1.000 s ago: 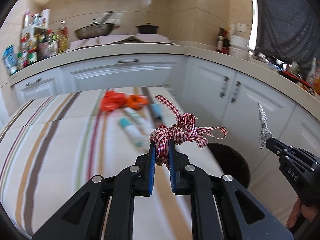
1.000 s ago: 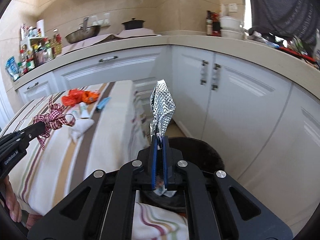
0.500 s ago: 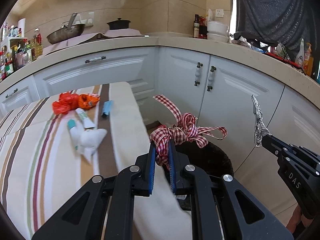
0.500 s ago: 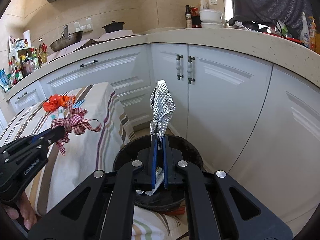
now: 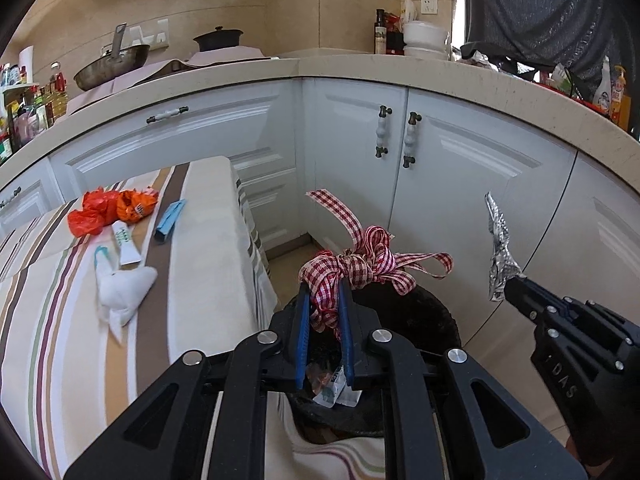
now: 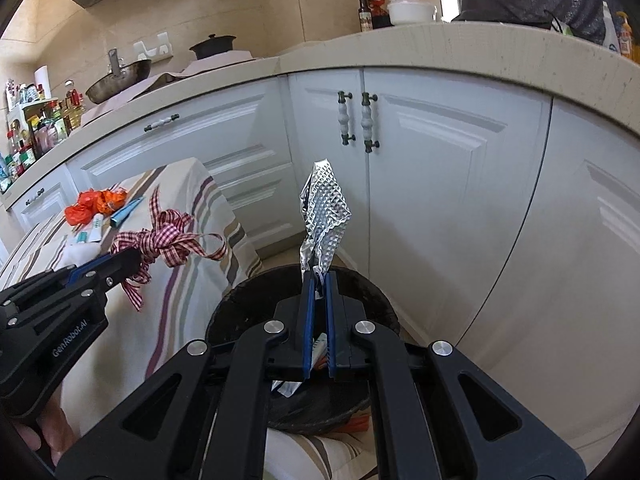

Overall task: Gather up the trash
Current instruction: 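Carry the ribbon and foil packet over the black bin and open both grippers, then move both open grippers back over the table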

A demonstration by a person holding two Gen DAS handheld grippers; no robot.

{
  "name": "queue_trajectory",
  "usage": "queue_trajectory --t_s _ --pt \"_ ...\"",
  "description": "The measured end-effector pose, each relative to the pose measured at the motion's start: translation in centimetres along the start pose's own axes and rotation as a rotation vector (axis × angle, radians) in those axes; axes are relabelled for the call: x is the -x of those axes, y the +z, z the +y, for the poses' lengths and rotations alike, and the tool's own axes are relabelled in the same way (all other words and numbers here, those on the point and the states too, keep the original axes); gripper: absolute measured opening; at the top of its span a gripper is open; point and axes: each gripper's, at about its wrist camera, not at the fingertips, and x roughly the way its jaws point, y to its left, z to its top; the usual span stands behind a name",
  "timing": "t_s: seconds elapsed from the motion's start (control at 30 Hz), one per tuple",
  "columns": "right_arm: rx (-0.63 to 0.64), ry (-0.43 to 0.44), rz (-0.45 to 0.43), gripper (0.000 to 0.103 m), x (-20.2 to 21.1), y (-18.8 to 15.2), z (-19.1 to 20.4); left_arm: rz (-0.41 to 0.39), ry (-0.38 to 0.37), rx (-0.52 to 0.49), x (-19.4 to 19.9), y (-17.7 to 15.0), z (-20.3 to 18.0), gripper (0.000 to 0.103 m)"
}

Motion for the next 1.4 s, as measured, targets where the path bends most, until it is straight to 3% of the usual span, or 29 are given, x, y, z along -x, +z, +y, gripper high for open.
queue_trajectory --t_s 0.1,0.13,0.17,0.2,0.33,0.5,0.63,0.7,1.1,1.4 --pt "-0.01 -0.002 0.005 0.01 -0.9 0.0 -0.5 0.031 0.006 0.004 -1.1 0.1 -0.3 0.022" --pt "-0.016 -0.004 0.008 0.013 -1.0 0.0 -0.6 0.043 0.009 0.009 -1.4 0.2 -0.2 0.026" --pt "-0.023 -0.007 0.008 0.024 -1.1 0.1 -0.7 0.049 0.012 0.012 -1.6 0.2 -0.2 0.029" --pt "-0.033 -0.008 0.003 0.027 -1.1 0.1 -0.9 0.052 0.009 0.018 -1.7 0.2 -0.1 0.034" --pt "-0.036 -0.018 -0.006 0.028 -0.8 0.3 -0.9 0.032 0.013 0.027 -1.3 0.5 0.1 0.049" --pt "-0.04 -0.026 -0.028 0.043 -0.1 0.8 -0.5 0.025 0.007 0.043 -0.8 1.0 0.7 0.05" --pt "-0.034 -0.025 -0.045 0.044 0.5 1.4 0.2 0.002 0.015 0.051 0.0 1.5 1.5 0.054" --pt "-0.029 -0.023 -0.056 0.05 0.9 1.8 0.8 -0.012 0.021 0.055 0.7 1.7 2.1 0.055" --pt "0.05 0.03 -0.119 0.057 3.0 3.6 6.6 -0.113 0.117 0.099 4.5 2.6 7.6 0.069" --pt "0.113 0.098 -0.127 0.059 3.1 4.4 12.3 -0.129 0.216 0.149 6.9 1.9 13.7 0.075"
